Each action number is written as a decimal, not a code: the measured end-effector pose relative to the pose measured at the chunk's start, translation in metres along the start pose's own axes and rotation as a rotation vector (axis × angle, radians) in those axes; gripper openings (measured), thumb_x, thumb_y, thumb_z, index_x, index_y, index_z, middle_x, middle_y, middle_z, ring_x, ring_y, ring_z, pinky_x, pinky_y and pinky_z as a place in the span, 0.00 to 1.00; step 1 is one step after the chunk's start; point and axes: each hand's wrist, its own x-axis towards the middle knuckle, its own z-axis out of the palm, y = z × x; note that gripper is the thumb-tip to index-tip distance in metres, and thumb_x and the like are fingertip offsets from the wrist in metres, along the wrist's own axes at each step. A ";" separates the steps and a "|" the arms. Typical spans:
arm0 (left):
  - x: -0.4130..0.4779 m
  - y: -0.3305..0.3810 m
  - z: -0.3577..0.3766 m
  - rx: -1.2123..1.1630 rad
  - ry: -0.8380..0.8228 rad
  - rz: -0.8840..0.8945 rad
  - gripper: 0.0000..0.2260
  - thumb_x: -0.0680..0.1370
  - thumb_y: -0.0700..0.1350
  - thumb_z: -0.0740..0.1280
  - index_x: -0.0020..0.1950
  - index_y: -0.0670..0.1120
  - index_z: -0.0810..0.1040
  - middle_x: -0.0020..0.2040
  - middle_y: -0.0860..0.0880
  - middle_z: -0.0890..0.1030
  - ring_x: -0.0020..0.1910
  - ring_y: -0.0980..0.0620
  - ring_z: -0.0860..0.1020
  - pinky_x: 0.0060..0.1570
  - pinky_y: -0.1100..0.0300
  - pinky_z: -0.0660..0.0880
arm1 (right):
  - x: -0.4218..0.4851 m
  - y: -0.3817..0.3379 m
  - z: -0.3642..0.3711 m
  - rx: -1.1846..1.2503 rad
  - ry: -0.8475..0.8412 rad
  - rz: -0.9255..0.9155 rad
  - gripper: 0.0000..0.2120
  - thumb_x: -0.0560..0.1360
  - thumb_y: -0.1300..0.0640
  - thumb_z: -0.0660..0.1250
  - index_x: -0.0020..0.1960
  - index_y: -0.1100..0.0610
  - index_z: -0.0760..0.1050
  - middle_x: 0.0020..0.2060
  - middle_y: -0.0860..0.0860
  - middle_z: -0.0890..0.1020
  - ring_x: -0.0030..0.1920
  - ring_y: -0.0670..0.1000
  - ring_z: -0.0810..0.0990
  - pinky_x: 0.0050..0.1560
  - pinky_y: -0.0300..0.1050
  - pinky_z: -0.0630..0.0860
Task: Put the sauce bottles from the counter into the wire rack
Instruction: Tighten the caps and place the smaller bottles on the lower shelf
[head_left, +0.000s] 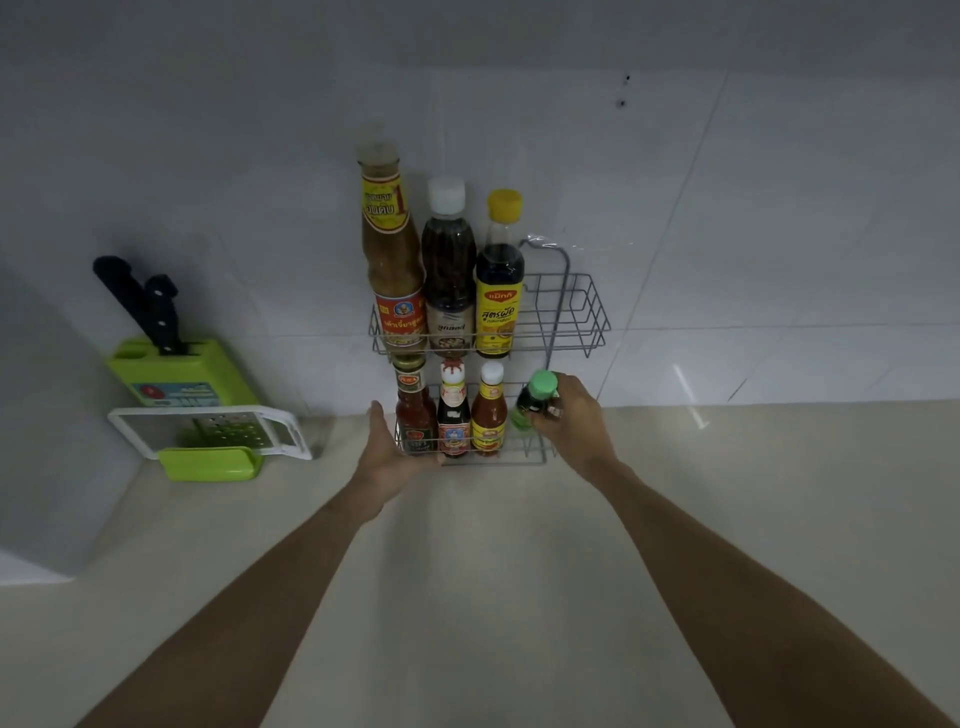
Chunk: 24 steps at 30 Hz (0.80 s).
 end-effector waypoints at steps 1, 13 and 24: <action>0.004 -0.001 -0.001 -0.008 -0.002 0.001 0.53 0.69 0.41 0.77 0.78 0.47 0.38 0.79 0.46 0.56 0.76 0.46 0.58 0.69 0.54 0.60 | 0.006 0.001 0.002 -0.001 -0.034 0.016 0.20 0.69 0.61 0.74 0.60 0.62 0.74 0.53 0.59 0.79 0.52 0.59 0.79 0.53 0.56 0.77; 0.019 -0.027 0.004 0.031 -0.019 0.067 0.48 0.60 0.40 0.78 0.74 0.52 0.56 0.62 0.58 0.70 0.62 0.55 0.68 0.60 0.56 0.66 | 0.027 0.018 0.018 -0.135 -0.331 0.124 0.18 0.72 0.62 0.70 0.59 0.63 0.71 0.55 0.60 0.78 0.54 0.60 0.76 0.50 0.48 0.72; 0.024 -0.031 0.000 0.133 -0.044 0.030 0.47 0.67 0.34 0.74 0.76 0.54 0.52 0.62 0.56 0.69 0.63 0.52 0.68 0.58 0.56 0.68 | 0.006 0.019 0.037 -0.128 -0.328 0.204 0.31 0.71 0.60 0.71 0.70 0.59 0.61 0.62 0.58 0.76 0.63 0.58 0.74 0.63 0.53 0.71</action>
